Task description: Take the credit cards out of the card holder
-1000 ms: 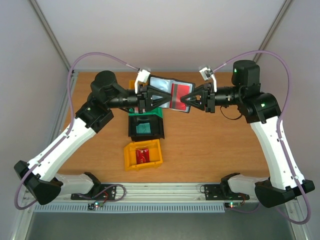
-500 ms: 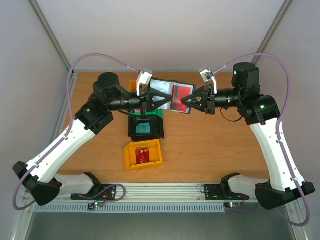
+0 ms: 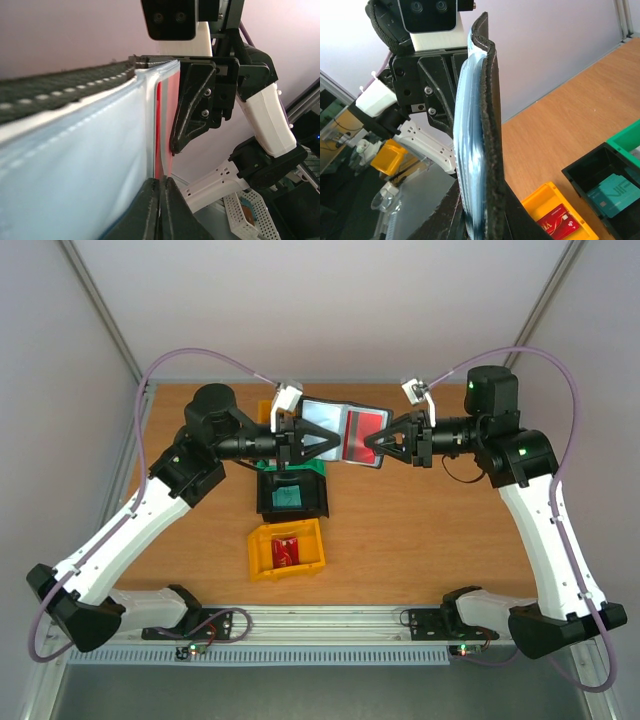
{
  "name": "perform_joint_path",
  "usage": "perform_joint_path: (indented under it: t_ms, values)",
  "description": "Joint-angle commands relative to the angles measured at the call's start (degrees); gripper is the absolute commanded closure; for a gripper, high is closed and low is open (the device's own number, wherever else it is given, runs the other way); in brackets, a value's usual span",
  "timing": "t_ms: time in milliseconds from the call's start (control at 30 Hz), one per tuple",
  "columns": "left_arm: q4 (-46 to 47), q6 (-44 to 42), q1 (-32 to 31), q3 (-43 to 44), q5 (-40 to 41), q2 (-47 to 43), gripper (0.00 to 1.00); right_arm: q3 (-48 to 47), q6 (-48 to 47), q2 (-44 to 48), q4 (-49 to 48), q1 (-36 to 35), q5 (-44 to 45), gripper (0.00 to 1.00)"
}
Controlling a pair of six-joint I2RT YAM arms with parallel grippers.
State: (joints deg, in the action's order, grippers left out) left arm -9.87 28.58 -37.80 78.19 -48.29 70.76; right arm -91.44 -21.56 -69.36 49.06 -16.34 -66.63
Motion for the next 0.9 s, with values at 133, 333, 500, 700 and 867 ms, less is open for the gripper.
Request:
perform_joint_path:
  t_ms: [133,333,500,700,867]
  values:
    - [0.09,-2.6,-0.88,2.89,0.09,2.54,0.68,-0.95,5.15,-0.78,-9.22,-0.43,-4.5,0.95]
    - [0.46,-0.88,-2.84,3.68,2.35,2.84,0.57,-2.63,3.11,-2.18,-7.09,-1.72,-4.59,0.95]
    - [2.63,1.42,-2.38,2.58,2.35,2.84,0.47,-2.85,4.83,-2.39,-9.05,-1.77,-9.81,0.95]
    - [17.99,13.42,-3.2,5.95,-6.99,7.88,0.43,-3.92,5.23,-2.75,-9.44,-1.98,-9.04,0.95]
    - [21.3,15.87,-5.28,7.73,-8.27,9.11,0.52,-4.51,4.62,-3.6,-9.17,-1.96,-4.48,0.96]
